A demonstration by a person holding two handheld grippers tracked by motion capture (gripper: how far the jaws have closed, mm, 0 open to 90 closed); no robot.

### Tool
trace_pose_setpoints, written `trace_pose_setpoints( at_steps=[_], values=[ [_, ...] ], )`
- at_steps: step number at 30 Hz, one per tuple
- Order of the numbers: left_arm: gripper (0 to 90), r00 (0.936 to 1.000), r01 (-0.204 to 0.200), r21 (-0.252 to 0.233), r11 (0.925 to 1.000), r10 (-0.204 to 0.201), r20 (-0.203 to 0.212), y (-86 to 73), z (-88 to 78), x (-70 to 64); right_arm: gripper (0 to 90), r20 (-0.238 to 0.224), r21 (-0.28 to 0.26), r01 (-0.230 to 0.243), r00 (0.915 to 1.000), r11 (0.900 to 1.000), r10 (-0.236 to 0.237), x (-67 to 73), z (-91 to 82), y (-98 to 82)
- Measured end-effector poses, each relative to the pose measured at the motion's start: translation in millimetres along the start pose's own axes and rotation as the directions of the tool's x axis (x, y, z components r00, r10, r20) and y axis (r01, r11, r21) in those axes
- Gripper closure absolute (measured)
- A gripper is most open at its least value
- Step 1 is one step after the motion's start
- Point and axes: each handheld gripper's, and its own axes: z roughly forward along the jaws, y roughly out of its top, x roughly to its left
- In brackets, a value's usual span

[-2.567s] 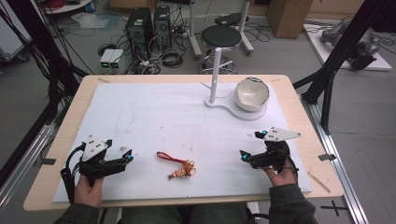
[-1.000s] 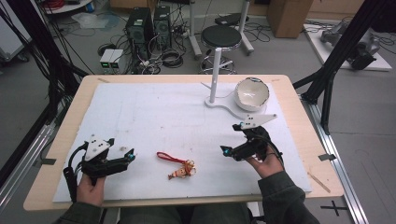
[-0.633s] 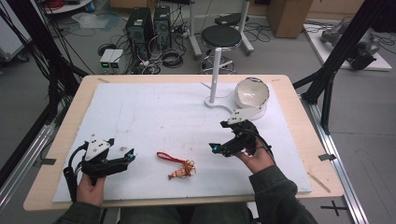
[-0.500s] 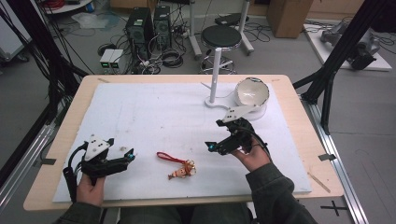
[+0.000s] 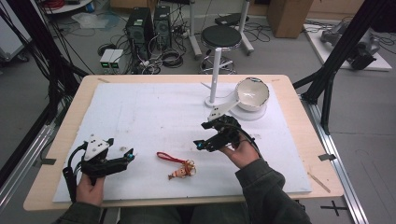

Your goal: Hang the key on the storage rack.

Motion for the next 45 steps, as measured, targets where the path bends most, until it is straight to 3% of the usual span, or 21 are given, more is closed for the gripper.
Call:
trace_pose_setpoints(
  at_steps=[21, 30, 45],
  values=[
    [21.3, 1.0, -0.001, 0.002, 1.0, 0.001, 0.002, 0.0, 0.7, 0.5, 37.3, -0.076, 0.083, 0.019, 0.997, 0.996, -0.012, 13.2, 39.2, 17.7],
    [21.3, 1.0, 0.004, -0.001, 1.0, -0.004, 0.001, -0.2, 0.8, 0.9, 47.7, -0.125, 0.145, 0.059, 0.9913, 0.988, -0.041, 21.4, 61.9, 22.0],
    [21.3, 1.0, 0.005, 0.0, 1.0, -0.005, 0.004, -0.2, 0.6, 1.3, 57.0, -0.162, 0.198, 0.063, 0.9863, 0.978, -0.031, 26.3, 84.3, 22.2]
  ],
)
